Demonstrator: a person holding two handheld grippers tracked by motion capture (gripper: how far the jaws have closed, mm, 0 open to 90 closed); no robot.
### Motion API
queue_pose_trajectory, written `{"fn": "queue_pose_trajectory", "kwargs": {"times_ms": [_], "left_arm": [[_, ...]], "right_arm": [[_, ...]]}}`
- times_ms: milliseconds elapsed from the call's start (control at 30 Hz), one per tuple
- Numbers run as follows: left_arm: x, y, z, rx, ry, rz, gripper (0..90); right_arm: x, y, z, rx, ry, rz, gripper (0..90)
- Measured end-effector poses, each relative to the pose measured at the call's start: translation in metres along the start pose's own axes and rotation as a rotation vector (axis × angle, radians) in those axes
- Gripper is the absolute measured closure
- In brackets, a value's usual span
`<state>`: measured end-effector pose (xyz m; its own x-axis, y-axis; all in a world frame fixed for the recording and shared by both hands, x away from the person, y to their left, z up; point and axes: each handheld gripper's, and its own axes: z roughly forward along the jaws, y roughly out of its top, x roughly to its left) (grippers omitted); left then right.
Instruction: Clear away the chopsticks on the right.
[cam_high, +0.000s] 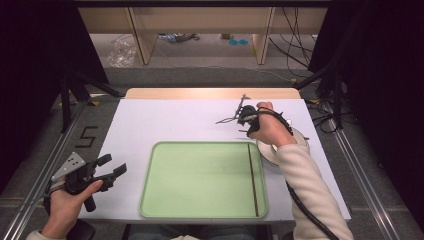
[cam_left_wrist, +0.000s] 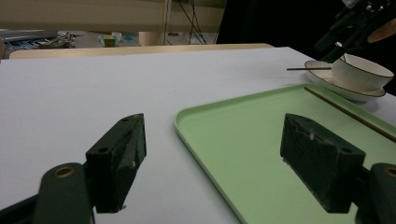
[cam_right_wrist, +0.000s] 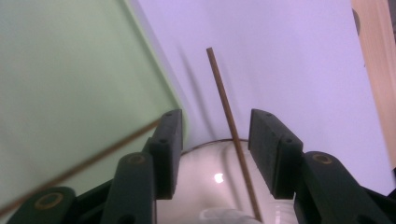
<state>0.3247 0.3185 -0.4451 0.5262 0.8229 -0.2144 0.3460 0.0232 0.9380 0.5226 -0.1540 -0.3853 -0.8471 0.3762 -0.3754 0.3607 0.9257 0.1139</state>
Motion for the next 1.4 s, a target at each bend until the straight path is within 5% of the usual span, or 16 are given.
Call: {"fn": "queue_pose_trajectory", "kwargs": {"times_ms": [100, 267, 600, 767, 833, 933, 1067, 1100, 1400], "left_arm": [[-0.001, 0.0, 0.0, -0.002, 0.004, -0.014, 22.4], [0.0, -0.001, 0.0, 0.0, 0.003, -0.015, 22.4], [0.0, 0.0, 0.0, -0.001, -0.002, 0.0, 22.4], [0.001, 0.0, 0.0, -0.001, -0.007, 0.007, 22.4], [-0.001, -0.001, 0.0, 0.0, 0.004, -0.018, 22.5], [0.001, 0.0, 0.0, 0.002, -0.007, 0.01, 22.5], [0.001, 0.0, 0.0, 0.003, -0.007, 0.009, 22.5], [-0.001, -0.001, 0.0, 0.0, 0.003, -0.018, 22.5], [0.001, 0.0, 0.0, 0.001, -0.007, 0.005, 22.5]], "right_arm": [[-0.005, 0.005, 0.009, 0.028, -0.029, -0.11, 61.3], [-0.009, 0.008, 0.026, 0.065, -0.023, -0.177, 62.9], [-0.009, 0.01, 0.046, 0.082, 0.004, -0.196, 68.5], [-0.01, 0.01, 0.049, 0.096, 0.012, -0.17, 72.5], [-0.011, 0.011, 0.051, 0.1, 0.012, -0.175, 73.2], [-0.012, 0.012, 0.054, 0.103, 0.012, -0.19, 74.9], [-0.012, 0.012, 0.059, 0.101, 0.016, -0.198, 79.5], [-0.012, 0.012, 0.06, 0.102, 0.02, -0.191, 80.1], [-0.008, 0.012, 0.061, 0.127, 0.027, -0.221, 87.4]]}}
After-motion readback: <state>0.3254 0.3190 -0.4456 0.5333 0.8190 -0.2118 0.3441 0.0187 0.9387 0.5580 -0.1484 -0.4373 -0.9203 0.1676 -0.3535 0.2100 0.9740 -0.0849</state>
